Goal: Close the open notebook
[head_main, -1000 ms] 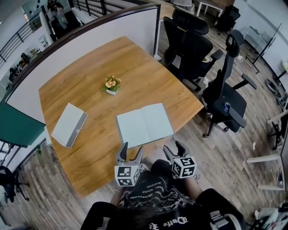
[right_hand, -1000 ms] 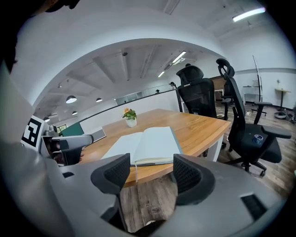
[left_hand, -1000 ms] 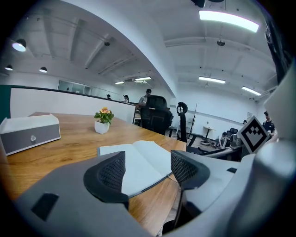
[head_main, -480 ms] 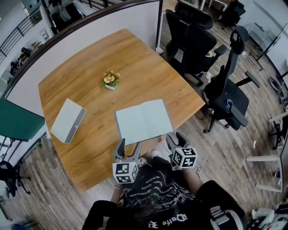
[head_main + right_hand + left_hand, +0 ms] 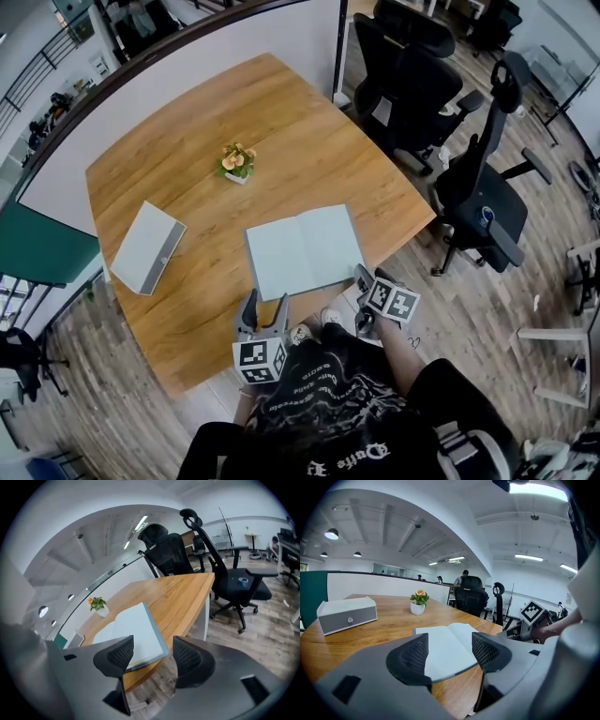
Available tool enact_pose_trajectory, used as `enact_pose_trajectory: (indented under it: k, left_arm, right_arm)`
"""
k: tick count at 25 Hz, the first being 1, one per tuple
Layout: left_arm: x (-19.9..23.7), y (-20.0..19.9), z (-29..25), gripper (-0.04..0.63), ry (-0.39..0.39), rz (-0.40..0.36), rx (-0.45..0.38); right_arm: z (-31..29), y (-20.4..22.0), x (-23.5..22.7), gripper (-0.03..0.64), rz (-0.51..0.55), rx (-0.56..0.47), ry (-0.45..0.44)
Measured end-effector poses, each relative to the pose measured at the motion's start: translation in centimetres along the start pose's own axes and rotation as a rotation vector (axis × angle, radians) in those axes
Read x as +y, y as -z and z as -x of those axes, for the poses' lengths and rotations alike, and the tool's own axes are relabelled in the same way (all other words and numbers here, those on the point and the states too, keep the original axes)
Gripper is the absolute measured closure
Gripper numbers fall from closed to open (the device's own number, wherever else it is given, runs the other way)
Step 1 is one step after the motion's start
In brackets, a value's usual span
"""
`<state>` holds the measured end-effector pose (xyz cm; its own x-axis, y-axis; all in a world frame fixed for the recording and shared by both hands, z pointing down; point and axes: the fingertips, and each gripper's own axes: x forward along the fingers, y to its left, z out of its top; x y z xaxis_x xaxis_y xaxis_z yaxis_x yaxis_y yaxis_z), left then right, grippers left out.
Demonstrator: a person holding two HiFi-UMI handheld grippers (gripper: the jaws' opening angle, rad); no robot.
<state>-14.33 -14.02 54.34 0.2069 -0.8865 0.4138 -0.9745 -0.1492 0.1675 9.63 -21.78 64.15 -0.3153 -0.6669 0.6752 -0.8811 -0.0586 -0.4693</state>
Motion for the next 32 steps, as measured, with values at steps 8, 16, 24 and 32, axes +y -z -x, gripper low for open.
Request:
enact_pose_trajectory:
  k: [8,16,24,32]
  left_arm:
    - [2.3,-0.1,0.5,0.292,-0.068,0.026,-0.008]
    - [3.5,0.2,0.7,0.327,-0.106,0.046,-0.007]
    - [4.0,0.6,0.4,0.339,-0.123,0.025,0.011]
    - [4.0,0.8,-0.1,0.339,-0.117,0.029,0.018]
  right_arm:
    - [-1.6,1.0,-1.2,0.362,-0.01,0.062,0.117]
    - [-2.1,1.7,-1.5,0.405,-0.055,0.08,0.106]
    - [-1.7,1.6,-1.2,0.445,-0.079,0.055,0.161]
    - [-0.6,0.8,-1.8,0.601,-0.047,-0.004,0.204]
